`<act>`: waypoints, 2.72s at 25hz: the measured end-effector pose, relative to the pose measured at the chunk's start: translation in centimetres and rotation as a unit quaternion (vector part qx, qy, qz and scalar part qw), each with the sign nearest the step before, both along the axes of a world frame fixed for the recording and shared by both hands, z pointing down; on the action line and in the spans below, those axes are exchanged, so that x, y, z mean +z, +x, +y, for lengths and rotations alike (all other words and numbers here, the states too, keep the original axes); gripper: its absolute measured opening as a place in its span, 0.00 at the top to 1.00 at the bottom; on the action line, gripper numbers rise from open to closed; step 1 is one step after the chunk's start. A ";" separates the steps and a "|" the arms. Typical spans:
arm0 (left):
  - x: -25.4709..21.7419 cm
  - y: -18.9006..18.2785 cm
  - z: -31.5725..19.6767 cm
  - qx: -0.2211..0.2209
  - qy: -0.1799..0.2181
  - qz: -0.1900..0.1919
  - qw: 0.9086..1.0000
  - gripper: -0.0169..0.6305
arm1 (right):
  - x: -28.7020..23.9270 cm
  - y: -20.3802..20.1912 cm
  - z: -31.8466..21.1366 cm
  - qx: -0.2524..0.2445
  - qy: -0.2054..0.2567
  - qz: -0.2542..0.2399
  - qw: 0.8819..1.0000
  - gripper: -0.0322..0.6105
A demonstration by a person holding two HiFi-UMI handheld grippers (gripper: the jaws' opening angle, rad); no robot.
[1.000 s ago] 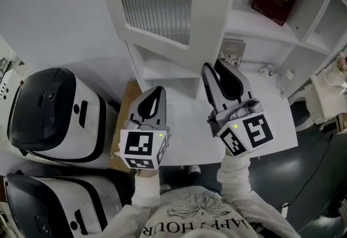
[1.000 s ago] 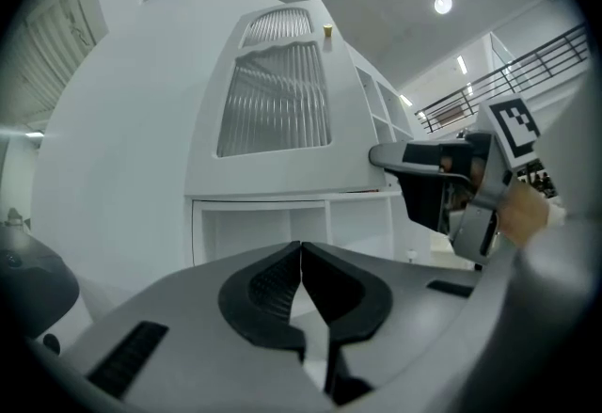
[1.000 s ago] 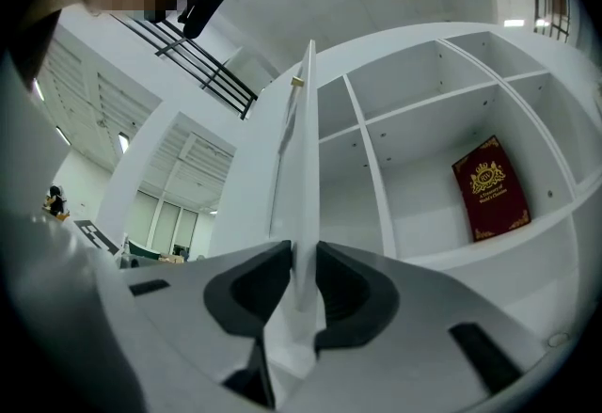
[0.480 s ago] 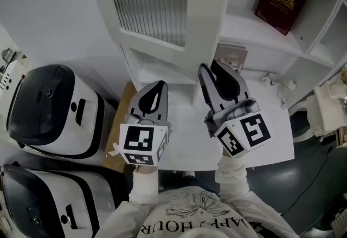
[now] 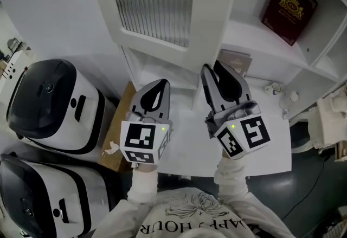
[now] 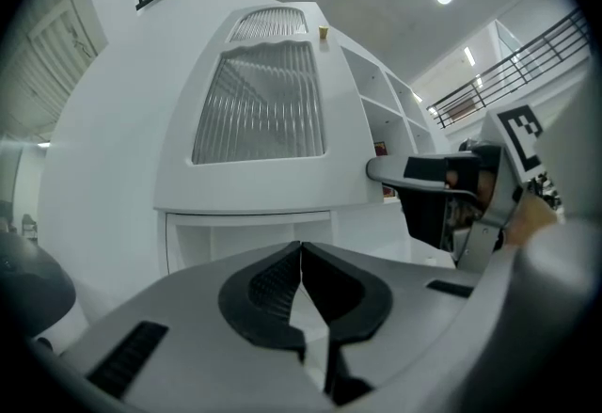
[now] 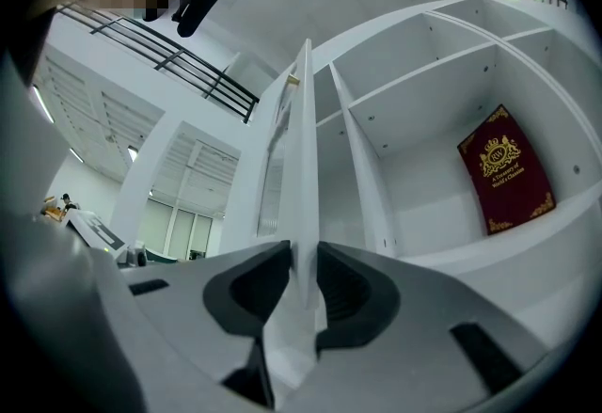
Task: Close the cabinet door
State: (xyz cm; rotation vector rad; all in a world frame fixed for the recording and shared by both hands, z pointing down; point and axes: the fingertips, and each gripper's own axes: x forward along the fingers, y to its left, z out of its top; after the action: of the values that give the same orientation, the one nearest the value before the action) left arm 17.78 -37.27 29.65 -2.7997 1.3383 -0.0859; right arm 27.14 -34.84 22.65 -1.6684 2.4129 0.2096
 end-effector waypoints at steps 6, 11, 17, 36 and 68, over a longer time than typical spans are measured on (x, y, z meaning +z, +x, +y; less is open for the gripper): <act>0.1 0.5 -0.8 -0.008 -0.001 0.000 1.000 0.97 | 0.1 0.8 -1.0 -0.003 0.000 -0.009 1.000 0.81; 0.3 1.3 -1.5 -0.012 -0.003 -0.001 1.000 0.97 | 0.1 1.4 -1.8 -0.001 0.000 -0.013 1.000 0.81; 0.6 1.9 -2.4 -0.016 -0.007 -0.003 1.000 0.97 | 0.1 2.4 -2.9 0.010 0.003 -0.007 1.000 0.80; 1.4 2.4 -4.4 -0.030 -0.014 -0.006 0.999 0.97 | 0.1 3.9 -5.6 0.056 0.021 0.020 0.998 0.80; 2.4 4.0 -7.0 -0.025 -0.023 -0.009 0.999 0.97 | 0.3 5.2 -8.9 0.078 0.022 0.025 0.996 0.82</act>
State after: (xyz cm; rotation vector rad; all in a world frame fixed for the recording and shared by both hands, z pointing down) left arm 21.81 -44.26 32.09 -2.7969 1.4193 -0.1465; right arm 32.33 -43.73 22.91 -1.8544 2.2952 0.3292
